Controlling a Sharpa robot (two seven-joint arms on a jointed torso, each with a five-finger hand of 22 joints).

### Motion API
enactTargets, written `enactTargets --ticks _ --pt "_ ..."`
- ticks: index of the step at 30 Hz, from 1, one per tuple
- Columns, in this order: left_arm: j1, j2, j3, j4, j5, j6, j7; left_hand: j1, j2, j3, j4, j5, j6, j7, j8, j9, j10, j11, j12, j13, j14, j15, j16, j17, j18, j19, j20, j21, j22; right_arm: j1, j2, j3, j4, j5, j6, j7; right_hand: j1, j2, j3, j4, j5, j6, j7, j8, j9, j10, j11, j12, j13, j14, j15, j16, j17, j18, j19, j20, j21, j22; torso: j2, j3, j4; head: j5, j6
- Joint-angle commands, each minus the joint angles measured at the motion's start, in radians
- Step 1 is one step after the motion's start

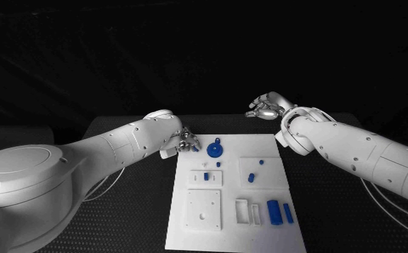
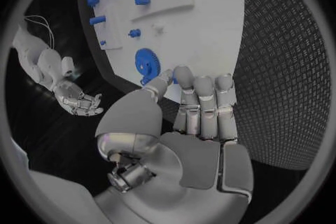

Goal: Assemble the parts on the task board

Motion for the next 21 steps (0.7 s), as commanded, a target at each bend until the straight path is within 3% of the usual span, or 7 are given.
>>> enactTargets --ticks 1,5,11,19,21 --pt "-0.001 -0.003 0.001 0.011 0.026 0.002 0.018 0.005 0.033 0.01 -0.033 0.021 0.027 -0.007 0.021 0.014 0.015 -0.004 -0.002 -0.002 0.014 -0.001 0.006 0.001 -0.015 0.004 -0.119 0.003 0.02 0.0 0.0 0.0 0.0 0.0 0.004 0.007 -0.003 0.009 0.0 0.008 0.004 -0.006 0.025 0.003 -0.001 -0.005 0.003 0.004 -0.002 -0.009 -0.001 0.005 -0.001 -0.002 -0.004 0.006 -0.004 0.002 0.001 -0.0011 0.0002 -0.001 -0.003" --pt "-0.001 -0.008 0.001 0.018 0.026 -0.01 0.016 -0.003 0.056 0.024 -0.077 0.04 0.042 -0.013 0.036 0.027 0.028 -0.01 -0.005 -0.005 0.024 -0.002 0.009 0.001 -0.015 0.012 -0.12 0.008 0.019 0.0 0.001 0.0 -0.001 0.0 0.004 0.008 -0.004 0.009 0.0 0.009 0.004 -0.006 0.025 0.003 -0.001 -0.005 0.003 0.005 -0.003 -0.009 -0.001 0.006 -0.002 -0.002 -0.004 0.006 -0.004 0.002 0.0 -0.0014 0.0005 -0.002 -0.004" --pt "-0.001 -0.027 0.001 0.048 0.035 -0.04 0.015 -0.026 0.064 0.035 -0.101 0.05 0.06 -0.023 0.05 0.038 0.044 -0.017 -0.005 -0.005 0.038 -0.004 0.014 0.003 -0.014 0.024 -0.122 0.015 0.019 0.0 0.0 0.0 -0.001 0.0 0.005 0.008 -0.005 0.009 -0.001 0.01 0.004 -0.006 0.025 0.003 -0.002 -0.005 0.003 0.005 -0.004 -0.009 -0.001 0.006 -0.003 -0.002 -0.003 0.006 -0.004 0.002 0.0 -0.0005 0.0009 -0.001 -0.003" --pt "0.001 -0.106 0.001 0.185 0.04 -0.155 0.016 -0.048 0.062 0.05 -0.116 0.06 0.082 -0.031 0.056 0.039 0.065 -0.026 0.0 -0.001 0.056 -0.008 0.022 0.006 -0.01 0.04 -0.127 0.024 0.019 0.0 -0.009 0.0 -0.002 0.001 0.007 0.007 -0.005 0.008 -0.001 0.01 0.004 -0.006 0.025 0.003 -0.002 -0.005 0.003 0.006 -0.005 -0.009 -0.001 0.007 -0.003 -0.002 -0.004 0.006 -0.004 0.002 -0.003 -0.0007 0.0025 -0.001 -0.008" --pt "0.001 -0.139 0.001 0.251 0.04 -0.199 0.011 -0.05 0.061 0.052 -0.118 0.061 0.085 -0.032 0.056 0.039 0.067 -0.026 0.0 0.0 0.059 -0.009 0.023 0.006 -0.01 0.043 -0.128 0.026 0.019 0.0 -0.013 0.0 -0.001 0.001 0.007 0.007 -0.005 0.008 -0.001 0.01 0.004 -0.006 0.025 0.003 -0.002 -0.005 0.003 0.006 -0.005 -0.009 -0.001 0.007 -0.003 -0.002 -0.004 0.006 -0.004 0.002 -0.003 -0.0004 0.0027 -0.001 -0.008"
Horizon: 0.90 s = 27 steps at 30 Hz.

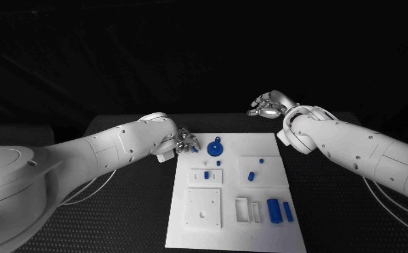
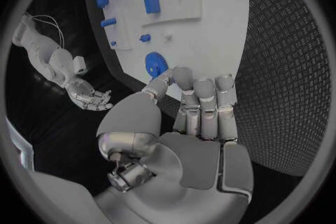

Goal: Assemble the parts on the task board

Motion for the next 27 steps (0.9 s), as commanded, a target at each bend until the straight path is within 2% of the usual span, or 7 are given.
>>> enactTargets --ticks 1,8,10,11,13,20,27 --pt "0.001 -0.037 0.0 0.085 0.01 -0.127 0.003 -0.007 0.002 0.003 -0.005 0.005 0.044 -0.038 0.008 0.031 0.01 -0.001 0.0 0.001 0.009 -0.001 0.007 0.002 -0.011 0.011 -0.117 0.003 0.019 0.0 -0.004 0.0 0.003 0.001 0.007 0.007 -0.005 0.008 -0.001 0.004 0.004 -0.006 0.025 0.003 -0.001 -0.005 0.003 0.006 -0.002 -0.009 -0.001 0.007 -0.002 -0.002 -0.004 0.006 -0.004 0.002 -0.003 0.0003 0.0018 0.002 -0.003" --pt "0.001 -0.124 -0.009 0.256 -0.077 -0.285 -0.005 -0.012 -0.006 0.011 -0.008 0.006 0.054 -0.042 0.009 0.03 0.02 -0.004 0.0 0.002 0.019 -0.004 0.008 0.001 -0.008 0.019 -0.119 0.007 0.019 0.0 -0.019 0.0 0.02 0.001 0.005 0.007 -0.006 0.009 -0.001 0.004 0.004 -0.006 0.025 0.003 -0.001 -0.005 0.003 0.006 -0.002 -0.009 -0.001 0.007 -0.002 -0.002 -0.004 0.006 -0.005 0.002 -0.01 -0.0009 0.0065 0.002 -0.012" --pt "0.0 -0.152 -0.025 0.307 -0.09 -0.318 -0.006 -0.013 -0.009 0.013 -0.009 0.007 0.057 -0.043 0.008 0.029 0.024 -0.005 -0.001 0.002 0.023 -0.004 0.008 0.001 -0.007 0.023 -0.12 0.009 0.018 0.0 -0.025 0.0 0.028 0.001 0.004 0.006 -0.006 0.009 -0.001 0.004 0.004 -0.006 0.025 0.003 -0.001 -0.005 0.003 0.006 -0.002 -0.009 -0.001 0.007 -0.002 -0.002 -0.004 0.006 -0.005 0.002 -0.012 -0.0011 0.0081 0.003 -0.016" --pt "0.0 -0.158 -0.029 0.317 -0.093 -0.326 -0.007 -0.013 -0.009 0.014 -0.009 0.008 0.058 -0.043 0.008 0.029 0.025 -0.005 -0.002 0.002 0.024 -0.005 0.008 0.001 -0.007 0.024 -0.12 0.009 0.018 0.0 -0.026 0.0 0.03 0.001 0.004 0.006 -0.006 0.009 -0.001 0.005 0.005 -0.006 0.025 0.003 -0.001 -0.005 0.003 0.006 -0.002 -0.009 -0.001 0.007 -0.002 -0.002 -0.004 0.006 -0.005 0.002 -0.012 -0.0013 0.0088 0.003 -0.017" --pt "-0.001 -0.178 -0.041 0.353 -0.124 -0.354 -0.007 -0.014 -0.027 0.026 -0.007 0.043 0.076 -0.048 0.002 0.022 0.044 -0.011 -0.004 0.003 0.046 -0.009 0.007 -0.001 -0.003 0.043 -0.125 0.017 0.017 0.0 -0.029 0.0 0.037 0.001 0.003 0.005 -0.006 0.009 -0.001 0.005 0.005 -0.006 0.025 0.003 -0.001 -0.005 0.003 0.006 -0.003 -0.01 -0.001 0.007 -0.002 -0.002 -0.004 0.006 -0.005 0.002 -0.014 -0.0017 0.0102 0.003 -0.021" --pt "-0.009 -0.248 -0.097 0.452 -0.152 -0.42 -0.003 -0.017 -0.03 0.031 -0.005 0.045 0.081 -0.049 -0.003 0.018 0.048 -0.012 -0.008 0.003 0.051 -0.01 0.003 -0.003 -0.002 0.047 -0.125 0.018 0.016 -0.002 -0.034 0.0 0.047 0.001 0.003 0.006 -0.005 0.009 -0.001 0.005 0.005 -0.006 0.025 0.004 -0.002 -0.005 0.003 0.007 -0.004 -0.01 -0.001 0.008 -0.003 -0.001 -0.004 0.006 -0.005 0.002 -0.018 -0.002 0.0125 0.007 -0.031" --pt "-0.04 -0.283 -0.099 0.503 -0.15 -0.427 -0.006 -0.019 -0.034 0.035 -0.002 0.045 0.088 -0.05 -0.006 0.016 0.053 -0.013 -0.009 0.005 0.057 -0.011 0.003 -0.002 -0.001 0.051 -0.126 0.02 0.016 -0.004 -0.037 0.0 0.044 0.001 0.002 0.006 -0.005 0.009 0.0 0.005 0.006 -0.006 0.025 0.004 -0.002 -0.005 0.002 0.007 -0.005 -0.01 -0.001 0.008 -0.004 -0.001 -0.004 0.006 -0.005 0.002 -0.023 -0.0024 0.0158 0.01 -0.04"
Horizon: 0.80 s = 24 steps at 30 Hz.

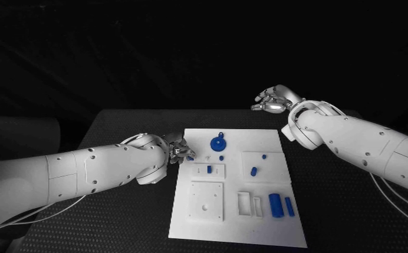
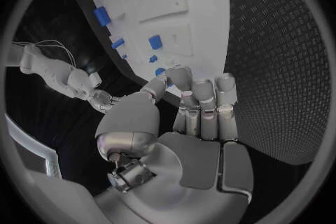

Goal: Assemble the parts on the task board

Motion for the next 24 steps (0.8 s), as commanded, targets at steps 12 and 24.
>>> enactTargets --ticks 12,24 --pt "-0.031 0.001 -0.001 0.044 -0.019 -0.02 -0.007 0.003 -0.004 0.006 0.003 0.004 0.064 -0.057 -0.007 -0.003 0.008 0.001 -0.005 0.002 0.013 -0.005 -0.002 -0.001 -0.002 0.008 -0.11 0.004 0.016 -0.007 0.001 0.0 0.0 0.0 0.004 0.006 0.0 0.005 0.0 0.005 0.007 -0.006 0.025 0.004 -0.001 -0.006 0.002 0.004 -0.003 -0.01 0.0 0.005 -0.002 -0.001 -0.004 0.006 -0.005 0.002 -0.005 0.0011 0.0027 0.001 -0.016" --pt "-0.047 0.025 -0.001 0.026 -0.05 -0.03 -0.007 0.002 -0.004 0.007 0.004 0.005 0.065 -0.057 -0.008 -0.003 0.009 0.001 -0.005 0.003 0.013 -0.004 -0.002 -0.001 -0.002 0.007 -0.11 0.004 0.016 -0.007 0.003 0.0 0.0 0.0 0.004 0.007 0.0 0.005 0.0 0.005 0.008 -0.006 0.025 0.004 -0.002 -0.006 0.002 0.005 -0.005 -0.01 0.0 0.006 -0.004 -0.001 -0.004 0.006 -0.006 0.002 -0.004 0.001 0.0021 -0.002 -0.018"
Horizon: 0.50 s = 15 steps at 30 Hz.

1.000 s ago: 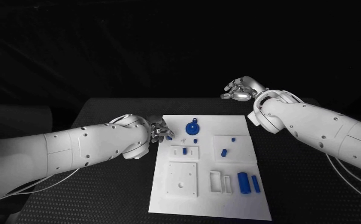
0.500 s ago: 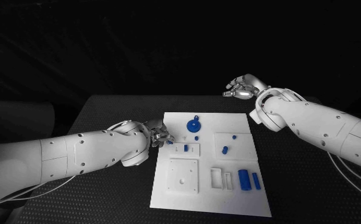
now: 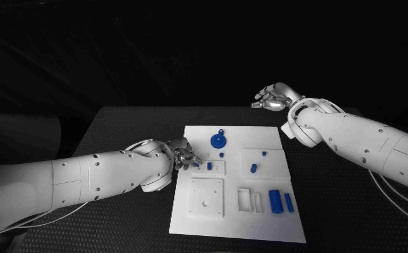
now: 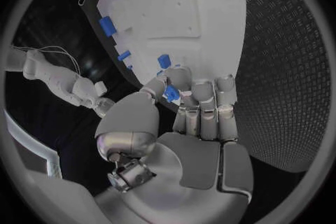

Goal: Assemble the parts on the task board

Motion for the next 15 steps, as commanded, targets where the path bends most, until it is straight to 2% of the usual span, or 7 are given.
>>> enactTargets --ticks 1,15 --pt "-0.008 0.008 0.0 -0.006 -0.034 -0.015 0.002 0.009 0.004 0.004 0.0 0.005 0.057 -0.049 0.003 0.001 0.005 0.001 -0.005 0.002 0.004 -0.002 -0.002 -0.001 -0.002 0.007 -0.11 0.004 0.016 0.0 0.002 0.0 0.001 0.0 0.004 0.007 0.0 0.005 0.0 0.005 0.004 -0.006 0.025 0.004 -0.001 -0.006 0.002 0.005 -0.001 -0.007 0.003 0.006 -0.002 -0.001 -0.004 0.007 -0.006 0.001 0.0 -0.0003 -0.0001 -0.001 0.001" --pt "-0.011 0.029 0.0 -0.032 -0.053 0.006 0.002 0.008 0.001 0.005 0.0 0.006 0.06 -0.049 0.002 0.0 0.008 0.0 -0.003 0.004 0.006 -0.002 0.0 0.001 -0.002 0.008 -0.11 0.005 0.017 0.0 0.004 0.0 0.001 0.0 0.004 0.007 0.0 0.005 0.0 0.005 0.005 -0.007 0.025 0.004 -0.001 -0.006 0.003 0.006 -0.003 -0.007 0.003 0.007 -0.003 -0.001 -0.004 0.007 -0.006 0.002 0.0 -0.0008 0.0012 -0.005 -0.003"
